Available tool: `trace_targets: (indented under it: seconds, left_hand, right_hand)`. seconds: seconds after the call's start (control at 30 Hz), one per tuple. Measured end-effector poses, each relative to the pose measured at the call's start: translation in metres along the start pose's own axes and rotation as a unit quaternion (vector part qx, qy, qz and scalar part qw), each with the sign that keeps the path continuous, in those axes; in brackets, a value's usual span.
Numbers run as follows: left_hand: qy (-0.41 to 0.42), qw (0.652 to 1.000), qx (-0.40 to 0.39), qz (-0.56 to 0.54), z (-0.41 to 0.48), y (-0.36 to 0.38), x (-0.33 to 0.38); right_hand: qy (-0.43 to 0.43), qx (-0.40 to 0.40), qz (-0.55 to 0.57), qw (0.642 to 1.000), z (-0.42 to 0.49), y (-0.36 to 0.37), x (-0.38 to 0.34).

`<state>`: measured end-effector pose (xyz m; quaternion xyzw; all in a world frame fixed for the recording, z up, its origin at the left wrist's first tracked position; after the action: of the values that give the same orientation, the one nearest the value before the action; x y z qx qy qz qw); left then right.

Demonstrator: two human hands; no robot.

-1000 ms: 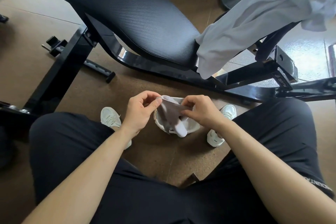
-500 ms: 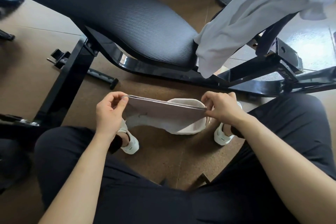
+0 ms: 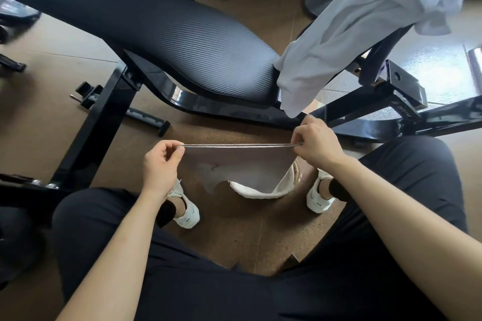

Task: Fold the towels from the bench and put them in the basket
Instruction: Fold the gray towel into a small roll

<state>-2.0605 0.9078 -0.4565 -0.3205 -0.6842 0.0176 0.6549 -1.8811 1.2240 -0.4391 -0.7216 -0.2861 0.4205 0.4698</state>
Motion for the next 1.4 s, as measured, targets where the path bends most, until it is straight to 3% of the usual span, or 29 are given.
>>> trace_targets:
  seconds: [0.17,0.3,0.4,0.47,0.57,0.63,0.83,1.1,1.4]
  left_hand:
    - [0.024,0.999,0.043,0.012,0.002,-0.001,0.01]
    - [-0.037,0.998,-0.007,0.047,0.006,0.013,-0.004]
    - [-0.066,0.998,-0.006,0.021,0.007,0.017,-0.009]
    - [-0.091,0.996,0.002,-0.015,0.006,0.018,-0.01]
    - [-0.118,0.991,0.008,-0.059,0.005,0.019,-0.012]
    - [-0.129,0.989,0.007,-0.078,0.004,0.022,-0.012]
    - [-0.17,0.978,-0.011,-0.118,-0.013,0.041,-0.003]
    - [-0.168,0.966,-0.096,-0.171,-0.04,0.074,0.028]
    - [-0.104,0.975,-0.152,-0.128,-0.052,0.1,0.041]
  right_hand:
    - [-0.021,0.088,0.143,0.986,0.002,-0.025,0.006]
    - [0.016,0.004,0.142,0.99,0.0,-0.011,0.017]
    - [0.062,0.005,0.215,0.975,-0.001,-0.004,0.031]
    - [0.102,0.012,0.306,0.947,-0.001,0.0,0.039]
    - [0.155,0.011,0.455,0.877,-0.003,0.007,0.042]
    - [0.179,0.019,0.503,0.845,-0.005,0.012,0.039]
    - [0.227,0.079,0.434,0.868,-0.01,0.025,0.025]
    - [0.145,0.057,0.431,0.889,-0.025,0.034,-0.027]
    - [0.057,0.04,0.404,0.912,-0.042,0.046,-0.077]
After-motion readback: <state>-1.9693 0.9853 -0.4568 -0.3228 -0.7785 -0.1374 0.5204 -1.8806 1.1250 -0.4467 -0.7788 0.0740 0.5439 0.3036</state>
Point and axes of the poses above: each hand's wrist, its own z-axis towards the middle knuckle, its own y-axis out of the palm, x = y × z, the point moved 5 cm from there along z, towards the middle knuckle, and after that the axes turned 6 degrees about -x, right-handed, at the moved point
